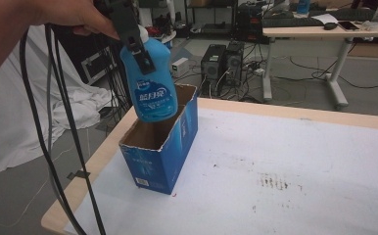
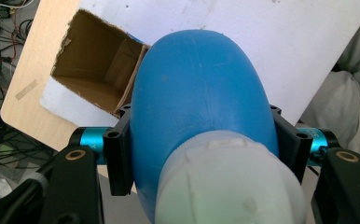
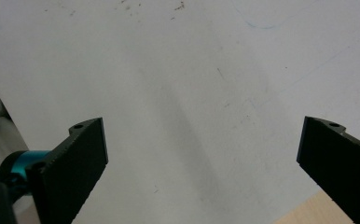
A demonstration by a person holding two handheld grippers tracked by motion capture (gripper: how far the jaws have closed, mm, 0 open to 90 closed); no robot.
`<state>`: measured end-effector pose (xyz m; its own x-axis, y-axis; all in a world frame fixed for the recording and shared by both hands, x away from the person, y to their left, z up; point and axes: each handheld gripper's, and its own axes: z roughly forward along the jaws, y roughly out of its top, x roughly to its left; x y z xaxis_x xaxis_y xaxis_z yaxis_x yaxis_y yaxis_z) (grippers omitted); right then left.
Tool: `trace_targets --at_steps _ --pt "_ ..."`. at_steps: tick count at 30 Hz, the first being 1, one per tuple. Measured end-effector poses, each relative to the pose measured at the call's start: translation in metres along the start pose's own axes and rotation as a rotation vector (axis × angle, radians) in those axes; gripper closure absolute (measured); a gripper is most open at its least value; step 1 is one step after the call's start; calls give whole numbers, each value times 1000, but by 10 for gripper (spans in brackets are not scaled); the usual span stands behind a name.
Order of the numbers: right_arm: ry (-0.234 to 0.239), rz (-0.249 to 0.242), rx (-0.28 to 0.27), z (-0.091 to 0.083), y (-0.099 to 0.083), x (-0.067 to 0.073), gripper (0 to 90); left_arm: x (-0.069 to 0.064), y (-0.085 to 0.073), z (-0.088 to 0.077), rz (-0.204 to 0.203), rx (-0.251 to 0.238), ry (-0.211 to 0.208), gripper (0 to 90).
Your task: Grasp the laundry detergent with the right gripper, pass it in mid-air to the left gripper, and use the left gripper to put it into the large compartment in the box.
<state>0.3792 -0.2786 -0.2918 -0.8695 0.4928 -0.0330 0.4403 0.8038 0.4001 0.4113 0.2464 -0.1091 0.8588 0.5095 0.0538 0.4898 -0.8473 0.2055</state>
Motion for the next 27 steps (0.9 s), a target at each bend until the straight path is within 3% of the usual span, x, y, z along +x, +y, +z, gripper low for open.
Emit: trace_targets --at_steps 13,27 --pt "11 3 12 6 5 -1 11 14 -17 49 -7 45 -31 372" --pt "26 17 21 18 3 0 11 18 -23 130 18 110 -64 372"
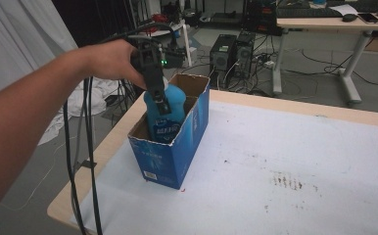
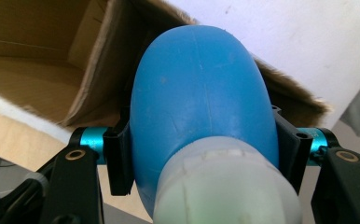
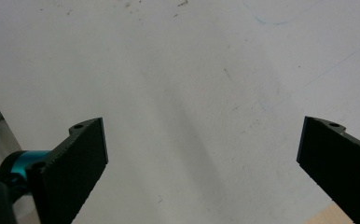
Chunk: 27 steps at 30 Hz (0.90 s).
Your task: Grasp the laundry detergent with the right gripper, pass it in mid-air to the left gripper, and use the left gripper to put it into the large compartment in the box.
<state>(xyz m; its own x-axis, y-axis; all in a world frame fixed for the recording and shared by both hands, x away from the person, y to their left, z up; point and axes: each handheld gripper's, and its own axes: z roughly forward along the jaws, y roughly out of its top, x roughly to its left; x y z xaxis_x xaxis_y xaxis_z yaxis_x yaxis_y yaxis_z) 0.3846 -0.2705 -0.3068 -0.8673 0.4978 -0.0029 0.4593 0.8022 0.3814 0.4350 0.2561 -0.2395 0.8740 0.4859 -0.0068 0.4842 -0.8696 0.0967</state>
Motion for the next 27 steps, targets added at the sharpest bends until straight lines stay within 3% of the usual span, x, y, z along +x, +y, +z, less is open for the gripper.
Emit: trace_targets --at_steps 7,16,18,27 --pt "-2 1 -5 1 0 -1 11 2 0 25 8 12 -20 372" --pt "3 -7 -8 4 1 2 11 4 -3 44 7 39 -28 371" --pt "1 -9 -9 4 2 2 11 5 -4 44 2 18 -34 371" --pt "6 -27 -11 6 4 4 11 6 -4 46 -4 20 -38 369"
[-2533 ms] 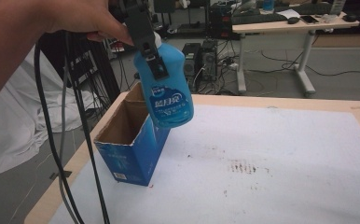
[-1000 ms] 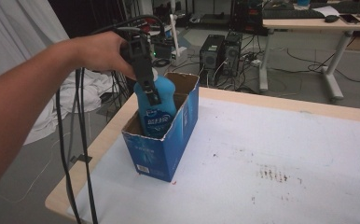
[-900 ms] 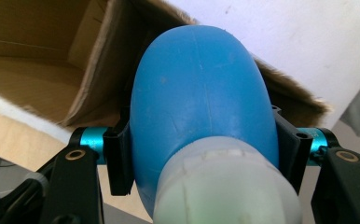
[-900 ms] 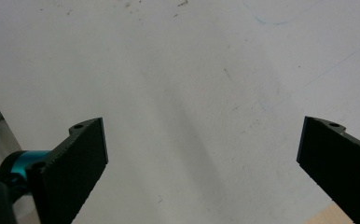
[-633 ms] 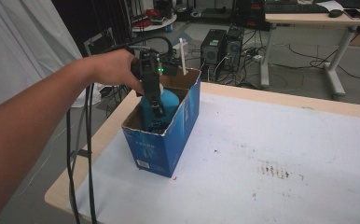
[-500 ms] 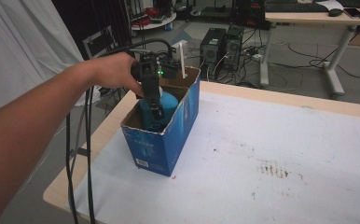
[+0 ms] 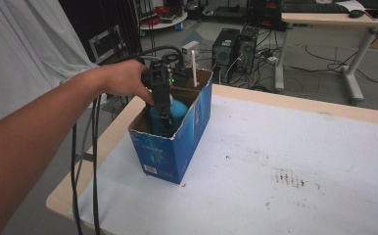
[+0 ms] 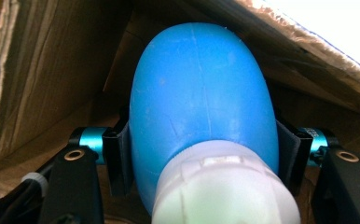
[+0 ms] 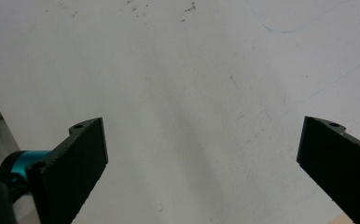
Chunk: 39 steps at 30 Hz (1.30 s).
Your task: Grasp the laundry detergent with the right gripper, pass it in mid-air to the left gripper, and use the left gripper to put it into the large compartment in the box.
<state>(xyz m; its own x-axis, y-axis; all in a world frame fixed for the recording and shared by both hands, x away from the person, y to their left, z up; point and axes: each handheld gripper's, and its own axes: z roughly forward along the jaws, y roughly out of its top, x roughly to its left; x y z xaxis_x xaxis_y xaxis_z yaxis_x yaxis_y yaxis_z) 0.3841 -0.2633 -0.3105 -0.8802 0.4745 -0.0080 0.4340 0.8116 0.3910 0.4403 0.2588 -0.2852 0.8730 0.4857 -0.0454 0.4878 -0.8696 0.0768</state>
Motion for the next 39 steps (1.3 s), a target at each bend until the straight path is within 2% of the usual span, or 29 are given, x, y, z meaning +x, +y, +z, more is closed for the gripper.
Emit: trace_targets --at_steps 4,6,9,18,22,26,28,31,33,35,39 --pt "-1 -16 -1 0 1 2 11 1 0 0 2 -7 -7 367" --pt "2 -13 -9 -1 1 2 11 2 0 -1 -9 -18 -17 359" --pt "2 -16 -11 -2 1 3 11 3 -1 -8 -28 -48 -26 292" --pt "-1 -33 -18 -5 0 8 11 0 -11 -52 -76 -185 2 290" --pt "-6 -35 -24 -7 0 10 11 -7 -11 -72 -77 -207 21 290" --pt "-9 -42 -34 -12 1 11 11 -19 -3 -91 -67 -244 40 284" --pt "-10 -40 -41 -14 2 12 11 -26 3 -100 -54 -264 43 217" --pt "-12 -41 -45 -16 2 13 11 -38 14 -110 -34 -290 52 217" --pt "-14 -46 -44 -17 1 15 11 -45 22 -112 -31 -285 64 217" --pt "-14 -46 -46 -18 0 16 11 -52 31 -113 -11 -269 77 217" --pt "-23 -40 -56 -20 -2 17 11 -62 48 -114 26 -278 70 217"
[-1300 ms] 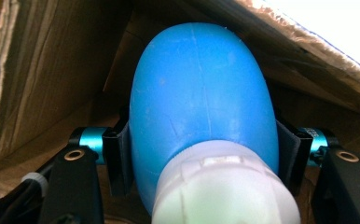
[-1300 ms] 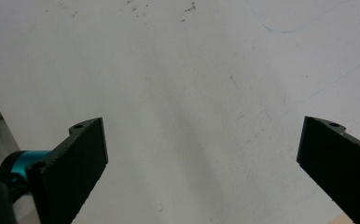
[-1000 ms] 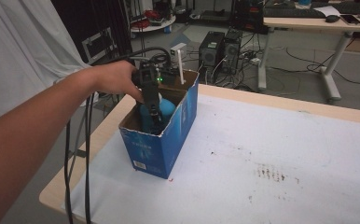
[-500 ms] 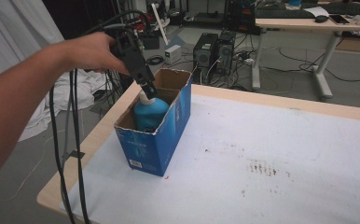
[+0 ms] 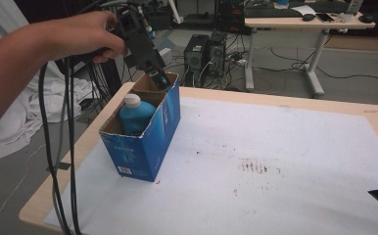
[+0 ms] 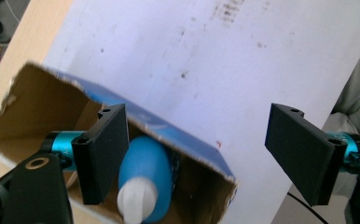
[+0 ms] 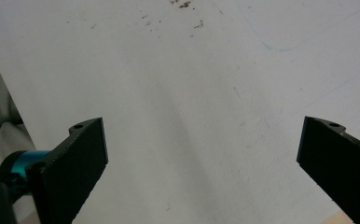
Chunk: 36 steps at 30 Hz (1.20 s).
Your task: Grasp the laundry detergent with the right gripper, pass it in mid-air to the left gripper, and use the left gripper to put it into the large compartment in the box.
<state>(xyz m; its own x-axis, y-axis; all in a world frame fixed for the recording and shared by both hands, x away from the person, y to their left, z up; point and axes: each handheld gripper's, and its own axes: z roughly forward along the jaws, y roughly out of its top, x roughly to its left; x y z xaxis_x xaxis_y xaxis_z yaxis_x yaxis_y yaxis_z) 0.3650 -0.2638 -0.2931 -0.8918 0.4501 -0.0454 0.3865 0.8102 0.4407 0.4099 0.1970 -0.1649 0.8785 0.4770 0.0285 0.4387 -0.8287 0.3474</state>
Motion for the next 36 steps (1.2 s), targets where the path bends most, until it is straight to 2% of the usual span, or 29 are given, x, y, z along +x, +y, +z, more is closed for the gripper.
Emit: trace_targets --at_steps 3,6,8,11,17,22,27,32,36 --pt "-4 2 -11 -2 -1 0 11 -5 11 7 8 0 -8 216" --pt "-5 7 -11 -2 -2 0 11 -11 23 18 41 11 -21 213" --pt "-5 10 -13 -1 -3 0 11 -16 31 25 59 18 -41 103" --pt "-3 17 -16 0 -4 0 11 -21 41 35 82 24 -63 15" --pt "-2 27 -24 1 -7 -1 11 -32 61 51 135 44 -73 16" --pt "4 28 -23 2 -6 -1 11 -39 74 65 157 67 -76 16" --pt "12 20 -24 4 -2 -1 11 -46 85 80 188 59 -99 16" --pt "21 15 -26 8 3 -1 11 -53 93 98 212 91 -108 16" --pt "33 6 -18 10 6 0 11 -55 97 108 207 88 -118 16"
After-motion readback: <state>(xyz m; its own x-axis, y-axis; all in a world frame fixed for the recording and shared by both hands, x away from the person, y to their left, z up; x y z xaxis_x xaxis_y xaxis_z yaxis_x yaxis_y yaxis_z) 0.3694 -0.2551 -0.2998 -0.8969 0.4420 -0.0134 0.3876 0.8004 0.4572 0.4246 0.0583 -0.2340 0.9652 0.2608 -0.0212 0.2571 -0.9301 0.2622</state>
